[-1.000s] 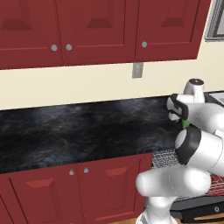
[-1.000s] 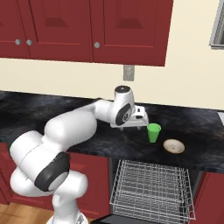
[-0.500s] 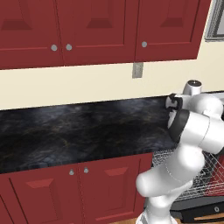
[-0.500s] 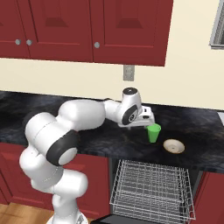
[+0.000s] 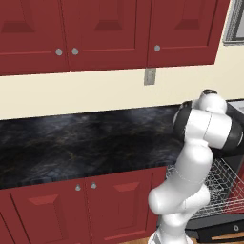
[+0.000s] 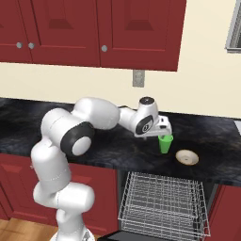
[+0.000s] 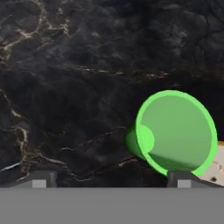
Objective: Pick up the cup and bowl from the counter, place them in the dishwasher, and close the dishwasher door.
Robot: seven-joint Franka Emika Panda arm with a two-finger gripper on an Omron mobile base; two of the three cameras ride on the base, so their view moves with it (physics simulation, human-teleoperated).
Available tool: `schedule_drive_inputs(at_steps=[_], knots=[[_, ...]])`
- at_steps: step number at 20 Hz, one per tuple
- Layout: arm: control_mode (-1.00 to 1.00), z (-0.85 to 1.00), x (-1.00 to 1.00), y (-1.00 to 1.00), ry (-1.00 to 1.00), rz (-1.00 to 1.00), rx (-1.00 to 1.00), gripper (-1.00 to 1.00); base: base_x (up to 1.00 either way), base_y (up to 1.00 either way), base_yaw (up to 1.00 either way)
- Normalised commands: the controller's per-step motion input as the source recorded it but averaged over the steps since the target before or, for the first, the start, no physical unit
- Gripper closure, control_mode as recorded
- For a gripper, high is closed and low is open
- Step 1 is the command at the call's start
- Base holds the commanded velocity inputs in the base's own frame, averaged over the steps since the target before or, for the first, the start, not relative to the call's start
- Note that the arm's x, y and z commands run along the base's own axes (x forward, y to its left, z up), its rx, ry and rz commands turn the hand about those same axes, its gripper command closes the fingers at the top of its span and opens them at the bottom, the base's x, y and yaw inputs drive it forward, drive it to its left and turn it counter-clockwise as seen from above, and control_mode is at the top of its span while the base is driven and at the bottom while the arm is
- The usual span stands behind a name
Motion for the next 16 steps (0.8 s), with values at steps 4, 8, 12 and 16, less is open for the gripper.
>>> schedule_drive_inputs(at_steps=[4,8,12,16], knots=[[-1.00,-0.20,0.35,-0.24,0.00,0.00,0.00,-1.00,0.00,0.00,0.00],[-1.00,-0.15,0.33,-0.21,0.00,0.00,0.00,-1.00,0.00,0.00,0.00],[-1.00,-0.23,0.29,-0.15,0.00,0.00,0.00,-1.00,0.00,0.00,0.00],[-1.00,-0.32,0.28,-0.06,0.00,0.00,0.00,1.00,0.00,0.00,0.00]])
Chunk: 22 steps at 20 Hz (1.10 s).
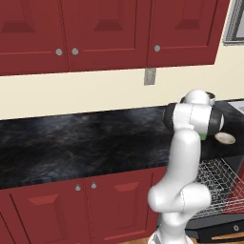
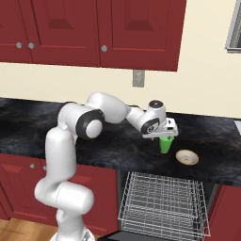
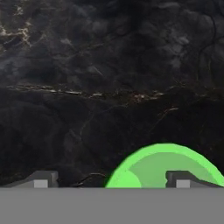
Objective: Pick up the cup and bowl from the counter, place them in the dishwasher, and close the dishwasher door.
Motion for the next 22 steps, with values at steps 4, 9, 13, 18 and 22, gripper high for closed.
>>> schedule_drive_inputs(at_steps=[4,9,13,18,22], knots=[[-1.00,-0.25,0.14,-0.01,0.00,0.00,0.00,1.00,0.00,0.00,0.00],[-1.00,-0.01,-0.10,0.04,-0.04,0.00,0.03,1.00,0.00,0.00,0.00],[-1.00,0.16,-0.45,0.30,-0.22,0.00,-0.08,1.00,0.00,0.00,0.00],[-1.00,0.27,-0.55,0.29,-0.25,-0.01,-0.06,1.00,0.00,0.00,0.00],[-1.00,0.24,-0.63,0.17,-0.23,-0.08,0.03,1.00,0.00,0.00,0.00]])
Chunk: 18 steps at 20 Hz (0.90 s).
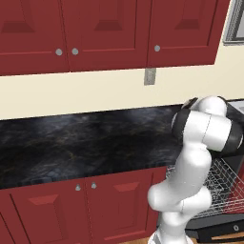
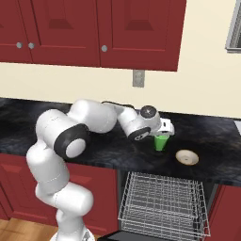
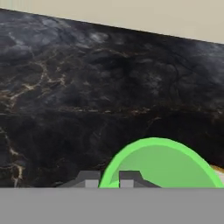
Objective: Pick up the cup and bowl from the counter, place them in the dishwasher, and close the dishwasher door.
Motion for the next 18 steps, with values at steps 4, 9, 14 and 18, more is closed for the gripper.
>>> schedule_drive_inputs(at_steps=[4,9,14,18], knots=[[-1.00,0.19,-0.62,0.01,-0.15,-0.14,0.17,1.00,0.00,0.00,0.00],[-1.00,0.15,-0.62,0.00,-0.09,-0.17,0.27,1.00,0.00,0.00,0.00],[-1.00,0.12,-0.48,0.00,-0.04,-0.17,0.27,1.00,0.00,0.00,0.00],[-1.00,0.12,-0.47,0.00,-0.02,-0.16,0.26,1.00,0.00,0.00,0.00]])
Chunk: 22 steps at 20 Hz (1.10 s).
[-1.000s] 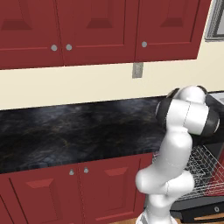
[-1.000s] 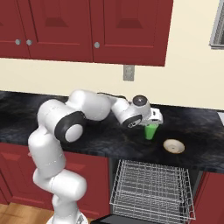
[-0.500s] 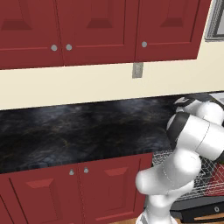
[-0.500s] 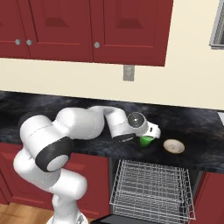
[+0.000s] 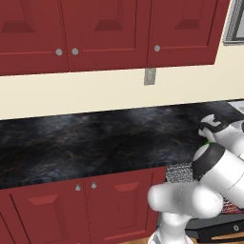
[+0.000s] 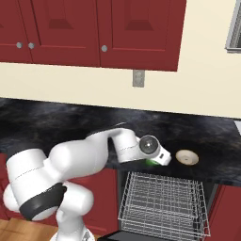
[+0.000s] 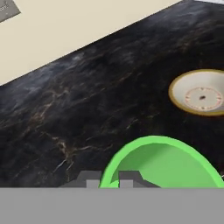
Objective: Pick up the cup and bowl from the counter, place them in the dishwasher, and close the dishwasher door.
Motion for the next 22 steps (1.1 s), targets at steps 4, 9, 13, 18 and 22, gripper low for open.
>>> schedule_drive_inputs(at_steps=[4,9,13,18,22], knots=[[-1.00,0.01,-0.49,0.00,0.00,-0.15,0.26,1.00,0.00,0.00,0.00],[-1.00,-0.14,-0.42,0.00,0.00,-0.18,0.00,1.00,0.00,0.00,0.00],[-1.00,-0.26,-0.27,0.00,0.00,-0.18,-0.02,1.00,0.00,0.00,0.00],[-1.00,-0.36,-0.15,0.00,0.00,-0.14,0.07,1.00,0.00,0.00,0.00],[-1.00,-0.30,-0.18,-0.13,0.00,-0.08,0.18,1.00,0.00,0.00,0.00]])
